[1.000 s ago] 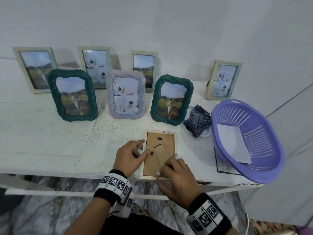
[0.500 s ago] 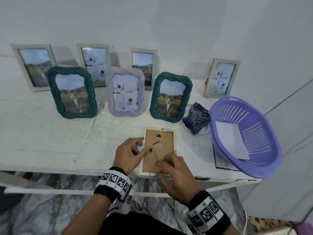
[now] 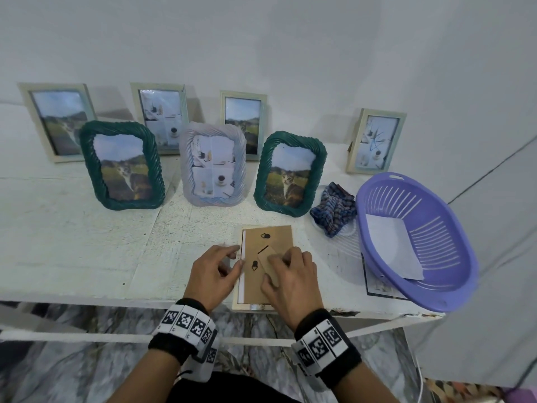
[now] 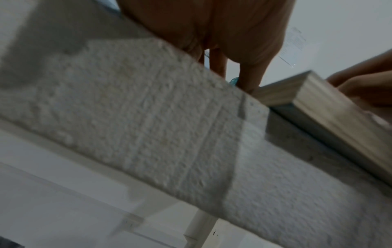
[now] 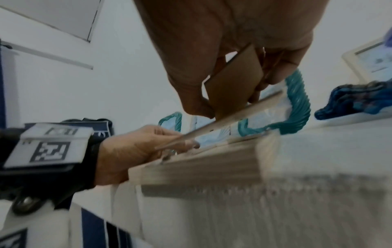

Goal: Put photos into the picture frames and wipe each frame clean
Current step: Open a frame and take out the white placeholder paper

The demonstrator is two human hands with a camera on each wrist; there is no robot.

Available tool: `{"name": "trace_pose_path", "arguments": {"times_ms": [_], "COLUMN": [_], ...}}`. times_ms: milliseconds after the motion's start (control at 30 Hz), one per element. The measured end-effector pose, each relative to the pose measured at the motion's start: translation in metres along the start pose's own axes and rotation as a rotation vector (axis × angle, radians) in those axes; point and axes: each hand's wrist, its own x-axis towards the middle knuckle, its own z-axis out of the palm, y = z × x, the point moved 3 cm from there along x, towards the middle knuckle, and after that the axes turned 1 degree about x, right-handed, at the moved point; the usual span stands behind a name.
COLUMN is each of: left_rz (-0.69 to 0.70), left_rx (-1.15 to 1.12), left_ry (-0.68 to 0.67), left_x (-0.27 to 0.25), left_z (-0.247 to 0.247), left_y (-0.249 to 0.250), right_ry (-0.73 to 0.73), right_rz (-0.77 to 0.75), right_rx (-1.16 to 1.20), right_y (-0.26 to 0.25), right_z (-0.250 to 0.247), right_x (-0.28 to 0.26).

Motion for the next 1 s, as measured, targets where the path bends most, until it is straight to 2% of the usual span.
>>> {"name": "trace_pose_path", "arguments": {"times_ms": [133,233,300,400,533,633,733,800,833,900,1000], "left_rz": [-0.03,-0.053,-0.063,-0.06,-0.048,-0.051,-0.051,-0.056,-0.06,-0.058,-0.034], "left_rx": [0.021,0.011,0.0,-0.029,-0.045,-0.063,-0.071,-0.071,-0.074,-0.084,-0.097], "left_ry": [0.016,0.021,0.028,0.031,0.036,0.03,0.027,0.03,0.029,0.022,0.017], "left_x": [0.001,0.001,0.001,0.001,0.0,0.0,0.0,0.001,0.001,0.001,0.001], "left_z": [-0.008,-0.013,-0.014,-0.014,-0.014,-0.013,-0.013,-0.013,-0.013,-0.014,-0.016], "left_y": [-0.005,-0.01,-0.011,-0.01,-0.01,-0.01,-0.011,-0.012,-0.012,-0.014,-0.015], "right_ry": [0.157,0.18,0.13,-0.042,-0.236,-0.242,-0.162,-0.08,-0.082,-0.19,-0.436], "right_rz": [0.007,0.058,0.113,0.17,0.159,0.179,0.187,0.099,0.041,-0.043,-0.044], "right_rx": [0.08,0.086,0.072,0.039,-0.026,-0.078,-0.098,-0.008,0.052,0.045,-0.044], "right_y": [0.019,0.049,0.068,0.084,0.081,0.077,0.068,0.052,0.042,0.024,0.01], "right_z": [-0.024,-0.031,-0.028,-0.02,-0.014,-0.011,-0.011,-0.013,-0.012,-0.006,0.009], "right_x": [-0.005,-0.013,-0.018,-0.021,-0.017,-0.015,-0.01,-0.004,-0.002,0.002,0.004]}}
